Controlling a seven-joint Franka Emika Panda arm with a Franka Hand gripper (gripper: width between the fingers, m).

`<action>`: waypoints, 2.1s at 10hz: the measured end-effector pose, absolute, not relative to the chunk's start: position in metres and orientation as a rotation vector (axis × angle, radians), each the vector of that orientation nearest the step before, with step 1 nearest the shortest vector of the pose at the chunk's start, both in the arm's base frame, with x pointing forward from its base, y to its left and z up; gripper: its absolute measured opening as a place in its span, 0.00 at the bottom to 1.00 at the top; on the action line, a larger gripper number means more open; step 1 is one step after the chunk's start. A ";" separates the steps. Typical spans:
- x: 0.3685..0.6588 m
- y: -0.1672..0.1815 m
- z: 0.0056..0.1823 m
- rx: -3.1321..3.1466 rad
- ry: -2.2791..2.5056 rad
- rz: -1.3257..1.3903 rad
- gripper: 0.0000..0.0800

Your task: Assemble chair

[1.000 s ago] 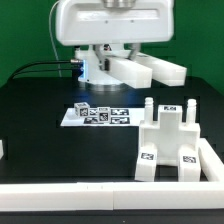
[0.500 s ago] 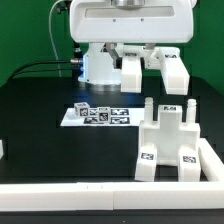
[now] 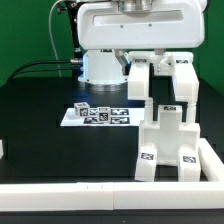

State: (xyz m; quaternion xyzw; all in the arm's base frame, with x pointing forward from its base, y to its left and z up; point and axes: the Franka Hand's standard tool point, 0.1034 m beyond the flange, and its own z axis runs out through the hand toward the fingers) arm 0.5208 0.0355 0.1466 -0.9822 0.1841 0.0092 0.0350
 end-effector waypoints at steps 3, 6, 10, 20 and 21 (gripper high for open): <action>0.520 0.035 0.145 -3.021 0.556 0.033 0.39; 0.523 0.041 0.138 -3.015 0.574 0.011 0.39; 0.525 0.051 0.124 -3.016 0.568 -0.002 0.39; 0.528 0.047 0.110 -2.986 0.639 -0.005 0.39; 0.527 0.047 0.106 -2.986 0.640 0.004 0.39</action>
Offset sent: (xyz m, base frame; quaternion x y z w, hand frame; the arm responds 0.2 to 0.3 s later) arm 0.0000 0.0000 0.0000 0.0000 0.0000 0.0000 1.0000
